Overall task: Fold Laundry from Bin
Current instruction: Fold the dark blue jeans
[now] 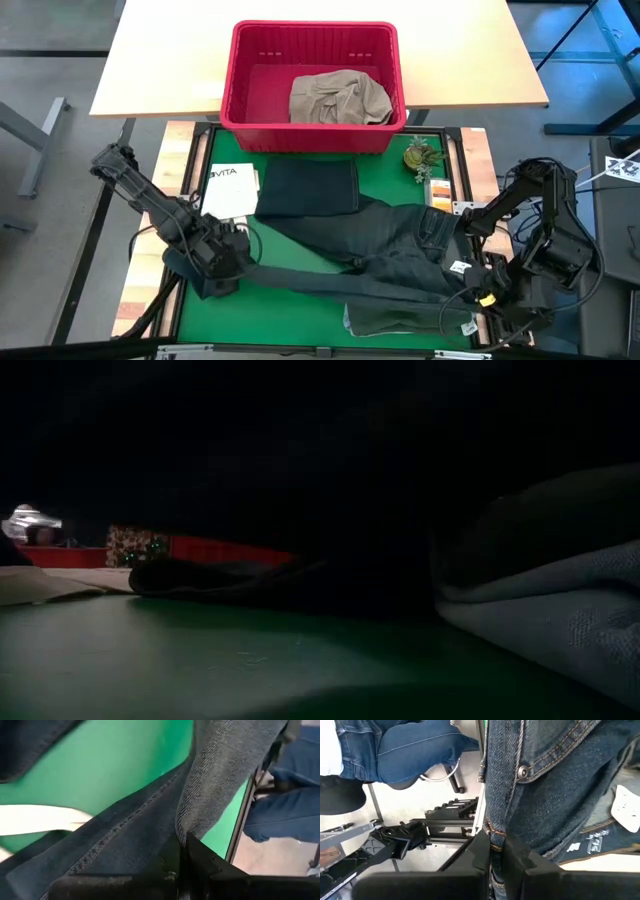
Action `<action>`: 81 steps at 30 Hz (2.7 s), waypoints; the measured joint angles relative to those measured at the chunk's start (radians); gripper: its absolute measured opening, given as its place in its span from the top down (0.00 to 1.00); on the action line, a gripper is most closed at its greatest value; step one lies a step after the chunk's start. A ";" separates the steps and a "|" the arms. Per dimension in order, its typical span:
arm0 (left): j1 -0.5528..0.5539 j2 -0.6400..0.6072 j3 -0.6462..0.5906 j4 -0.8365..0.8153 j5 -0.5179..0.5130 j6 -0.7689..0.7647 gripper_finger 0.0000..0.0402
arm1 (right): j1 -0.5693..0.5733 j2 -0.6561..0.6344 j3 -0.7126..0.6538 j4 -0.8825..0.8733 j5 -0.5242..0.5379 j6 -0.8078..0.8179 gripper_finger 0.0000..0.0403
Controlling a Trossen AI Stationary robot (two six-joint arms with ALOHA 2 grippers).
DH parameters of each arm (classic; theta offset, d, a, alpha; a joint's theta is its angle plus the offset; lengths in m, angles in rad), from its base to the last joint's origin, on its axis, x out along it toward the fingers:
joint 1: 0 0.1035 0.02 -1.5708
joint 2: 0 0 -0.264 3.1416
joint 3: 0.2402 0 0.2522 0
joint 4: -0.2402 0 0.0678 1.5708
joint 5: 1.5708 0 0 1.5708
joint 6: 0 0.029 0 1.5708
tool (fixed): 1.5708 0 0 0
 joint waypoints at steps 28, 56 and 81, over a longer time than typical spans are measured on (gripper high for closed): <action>-0.044 0.002 -0.073 0.104 -0.016 -0.224 0.53 | 0.000 0.117 0.002 -0.001 -0.209 -0.029 0.44; -0.005 0.002 -0.073 0.101 -0.531 -0.095 0.51 | -0.524 0.119 -0.060 0.153 0.253 -1.083 0.44; 0.483 0.220 -0.073 0.655 -0.469 0.694 0.56 | -0.773 0.117 -0.107 0.208 0.209 -1.290 0.44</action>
